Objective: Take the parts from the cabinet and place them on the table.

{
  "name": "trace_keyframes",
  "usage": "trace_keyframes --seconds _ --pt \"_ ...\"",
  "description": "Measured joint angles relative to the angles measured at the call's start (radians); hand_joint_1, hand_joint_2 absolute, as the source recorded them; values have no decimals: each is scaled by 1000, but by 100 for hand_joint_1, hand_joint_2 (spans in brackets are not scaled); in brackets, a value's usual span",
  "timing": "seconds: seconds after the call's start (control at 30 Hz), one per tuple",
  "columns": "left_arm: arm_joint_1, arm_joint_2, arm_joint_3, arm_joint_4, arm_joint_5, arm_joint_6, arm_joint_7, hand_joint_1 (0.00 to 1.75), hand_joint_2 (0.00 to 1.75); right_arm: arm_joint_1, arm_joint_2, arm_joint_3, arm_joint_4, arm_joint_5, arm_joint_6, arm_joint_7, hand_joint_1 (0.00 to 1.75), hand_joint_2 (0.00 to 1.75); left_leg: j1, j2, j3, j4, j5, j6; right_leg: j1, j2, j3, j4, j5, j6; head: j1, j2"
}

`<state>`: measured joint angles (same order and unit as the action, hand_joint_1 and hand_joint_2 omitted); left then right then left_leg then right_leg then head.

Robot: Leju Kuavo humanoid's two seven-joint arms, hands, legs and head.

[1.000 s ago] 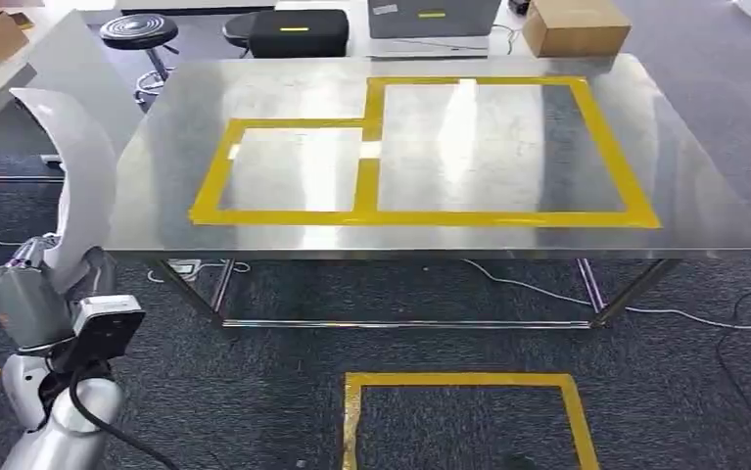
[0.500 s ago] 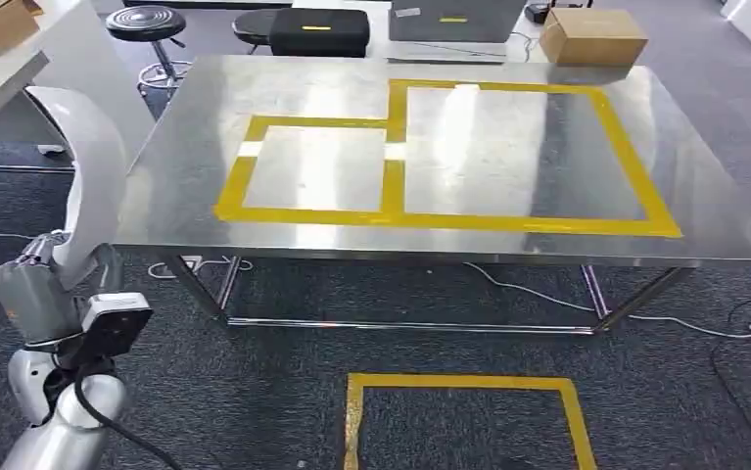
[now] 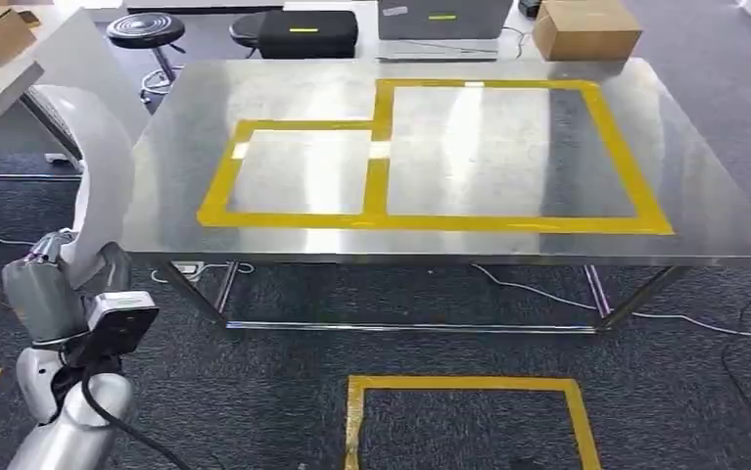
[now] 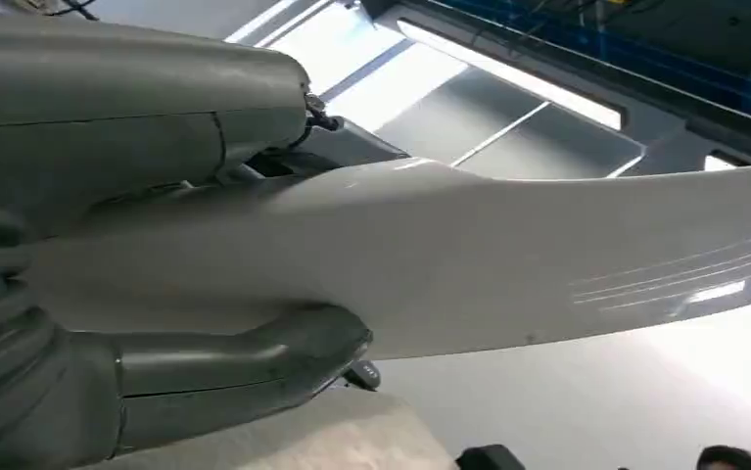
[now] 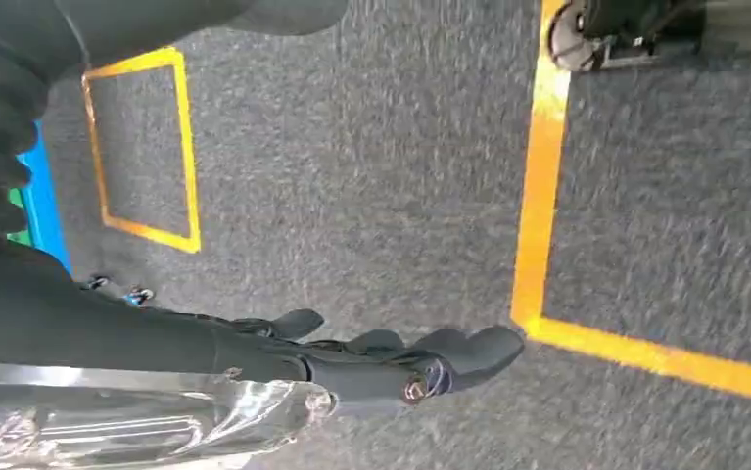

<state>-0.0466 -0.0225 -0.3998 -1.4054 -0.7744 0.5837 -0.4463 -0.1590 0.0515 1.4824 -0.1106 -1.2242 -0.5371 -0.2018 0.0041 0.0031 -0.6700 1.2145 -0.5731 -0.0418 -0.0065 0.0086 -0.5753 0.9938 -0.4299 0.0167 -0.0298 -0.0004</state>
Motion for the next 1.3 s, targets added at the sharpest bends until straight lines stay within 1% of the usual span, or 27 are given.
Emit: trace_keyframes --seconds 0.03,0.07,0.1,0.13,0.2,0.23,0.27,0.4,0.43,0.53,0.57,0.6,0.63,0.7,0.73,0.77,0.87,0.9,0.93,0.97,1.03,1.07,1.1,1.13,1.2,1.23,1.3 --pt "1 1 0 0 0 0 0 175 175 1 0 0 0 0 0 0 0 175 0 0 -36 66 -18 -2 0 0 0 0 -1 0 0 0" --pt "1 1 0 0 0 0 0 175 175 2 0 0 0 0 0 0 0 175 0 0 -53 87 -12 -2 -1 1 1 0 -2 0 0 0" --pt "1 1 0 0 0 0 0 175 175 3 0 0 0 0 0 0 0 175 0 0 -46 61 20 -1 -2 2 3 0 -3 2 0 0" --pt "1 1 0 0 0 0 0 175 175 2 0 0 0 0 0 0 0 175 1 0 -17 -4 66 0 -3 3 6 0 -4 3 0 0" --pt "0 0 0 0 0 0 0 175 175 1 0 0 0 0 0 0 0 175 3 0 74 -182 147 2 -5 8 12 0 -7 11 0 0" --pt "-1 0 0 0 0 0 0 175 175 0 0 0 0 0 0 0 0 175 3 0 99 -237 142 3 3 10 10 6 -12 19 -1 0" --pt "-1 0 0 0 0 0 0 175 175 0 0 0 0 0 0 0 0 175 2 -5 97 -234 141 16 3 11 9 3 -13 24 4 0" --pt "-2 0 0 0 0 0 0 175 175 2 0 0 0 0 0 0 0 175 4 -4 101 -240 146 46 -3 8 8 6 -19 48 5 0" --pt "-2 0 0 0 0 0 0 175 175 1 0 0 0 0 0 0 0 175 5 -4 103 -240 143 51 -2 3 -12 50 -47 52 14 0" --pt "-1 0 0 0 0 -1 0 175 175 2 0 0 0 0 0 0 0 175 2 -4 105 -240 138 58 -3 1 -140 291 -146 58 24 0" --pt "0 0 0 0 0 -1 0 175 175 3 0 0 0 -2 0 0 0 175 1 -4 106 -240 136 59 -3 1 -168 332 -147 58 25 0" --pt "0 0 0 0 0 -2 0 175 175 4 0 0 0 -2 0 0 0 175 1 -4 111 -240 132 59 -3 1 -167 316 -119 57 25 0" --pt "0 0 0 0 0 -2 0 175 175 3 0 0 0 -2 0 0 0 175 1 -5 117 -240 127 58 -3 1 -144 258 -77 55 26 0" --pt "0 0 0 0 0 -2 0 175 175 2 0 0 0 -2 0 0 0 175 1 -5 134 -240 116 51 -3 -2 -55 71 19 49 27 0" --pt "-1 0 0 0 0 -3 0 175 175 2 0 0 0 -2 0 0 0 175 -2 -5 138 -239 111 45 -1 -6 -29 19 17 46 29 0" --pt "-2 1 0 0 -1 -4 0 175 175 -1 0 0 0 -2 1 0 0 175 -8 -6 137 -234 103 39 0 -4 -19 7 11 39 29 0" --pt "-4 1 0 0 -2 -6 -1 175 175 0 0 0 0 -3 1 0 0 175 -2 -4 139 -239 97 22 7 0 -23 13 2 21 26 0" --pt "-5 1 0 0 -2 -6 -1 175 175 2 0 0 0 -3 1 0 0 175 1 -4 142 -233 89 15 -2 1 -13 5 4 14 27 0" --pt "-7 1 0 0 -2 -6 -1 175 175 1 -1 1 0 -3 0 0 0 175 0 -4 131 -205 78 9 -2 1 -8 5 -1 9 20 0" --pt "-8 2 0 0 -3 -6 -1 175 175 -1 -2 0 1 -3 0 0 0 175 1 -4 93 -139 49 4 -3 1 -4 5 -5 3 17 0" --pt "-4 3 -2 0 -3 -8 -1 175 175 0 0 1 1 -4 1 -1 0 175 3 -4 -5 20 -8 -2 -3 1 3 5 -16 -1 18 0" --pt "-3 5 -2 0 -3 -8 -1 175 175 2 0 1 1 -5 1 -1 0 175 3 -4 -48 77 -13 -4 -3 2 10 5 -23 0 17 0" --pt "-2 6 -2 0 -3 -9 -1 175 175 4 0 0 1 -6 1 -1 0 175 4 -4 -63 79 11 -4 -4 2 20 5 -30 1 19 0" --pt "-2 7 -2 0 -4 -9 -1 175 175 5 0 1 1 -6 1 -1 0 175 4 -4 -56 40 58 -3 -5 4 32 5 -39 4 18 0" --pt "-2 8 -2 0 -4 -11 -1 175 175 3 0 1 1 -6 1 -1 0 175 5 -4 3 -112 167 -1 -9 7 59 5 -56 12 18 0" --pt "-2 8 -2 0 -4 -11 -1 175 175 3 0 1 1 -6 1 -1 0 175 7 -3 32 -186 202 -2 -9 7 63 3 -67 19 18 0" --pt "-3 8 -2 0 -5 -11 -1 175 175 0 0 1 1 -6 2 -1 0 175 4 -7 52 -219 168 12 -3 11 74 -5 -88 32 20 0"
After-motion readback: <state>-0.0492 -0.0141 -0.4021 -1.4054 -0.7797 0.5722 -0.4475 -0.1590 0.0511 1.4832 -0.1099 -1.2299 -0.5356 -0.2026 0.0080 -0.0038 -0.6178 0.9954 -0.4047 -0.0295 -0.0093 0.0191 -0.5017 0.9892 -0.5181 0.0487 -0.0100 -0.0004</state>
